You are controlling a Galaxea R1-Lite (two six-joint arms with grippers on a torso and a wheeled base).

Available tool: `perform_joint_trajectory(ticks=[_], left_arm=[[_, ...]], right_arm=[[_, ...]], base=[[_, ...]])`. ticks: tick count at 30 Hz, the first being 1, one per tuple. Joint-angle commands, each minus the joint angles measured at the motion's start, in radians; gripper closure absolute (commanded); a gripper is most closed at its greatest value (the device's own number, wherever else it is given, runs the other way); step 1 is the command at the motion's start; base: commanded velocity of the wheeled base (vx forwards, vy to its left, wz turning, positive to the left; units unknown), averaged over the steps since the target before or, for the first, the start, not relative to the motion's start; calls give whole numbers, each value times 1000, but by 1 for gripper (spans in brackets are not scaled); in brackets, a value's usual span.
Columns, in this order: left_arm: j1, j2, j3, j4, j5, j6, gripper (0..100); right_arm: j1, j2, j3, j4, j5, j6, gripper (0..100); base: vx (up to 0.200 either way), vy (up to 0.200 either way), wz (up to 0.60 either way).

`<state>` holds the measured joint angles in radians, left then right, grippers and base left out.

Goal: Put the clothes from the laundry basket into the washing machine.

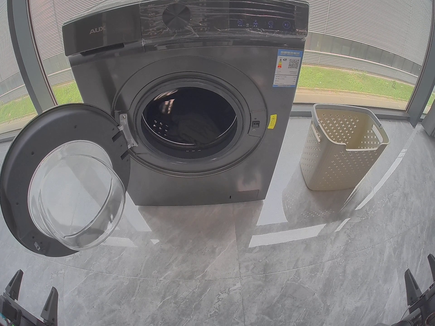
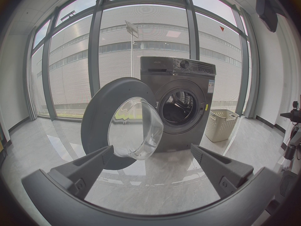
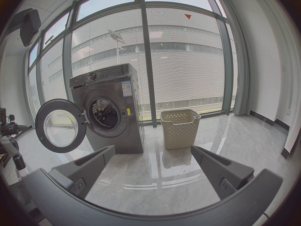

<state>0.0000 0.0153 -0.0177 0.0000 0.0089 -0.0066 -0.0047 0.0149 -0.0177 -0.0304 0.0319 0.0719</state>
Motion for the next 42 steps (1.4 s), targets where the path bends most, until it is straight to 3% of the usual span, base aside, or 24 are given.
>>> perform_joint_trajectory(ticks=[1,5,11,19,23,42], left_arm=[[0,-15,18,0,2,-1,0],[-2,-15,18,0,-6,8,0],[0,-15,18,0,-6,5,0],[0,-15,18,0,-4,0,0],[0,-15,18,0,6,-19,0],[0,-15,18,0,6,-19,0]], right_arm=[[2,-15,4,0,3,0,0],[2,-15,5,-5,11,-1,0],[3,-15,8,-16,5,16,0],[2,-15,7,-11,13,2,0],[2,-15,7,-13,22,2,0],[0,-15,8,-14,19,8,0]], base=[[0,0,0],[0,0,0],[-100,0,0],[0,0,0],[0,200,0],[0,179,0]])
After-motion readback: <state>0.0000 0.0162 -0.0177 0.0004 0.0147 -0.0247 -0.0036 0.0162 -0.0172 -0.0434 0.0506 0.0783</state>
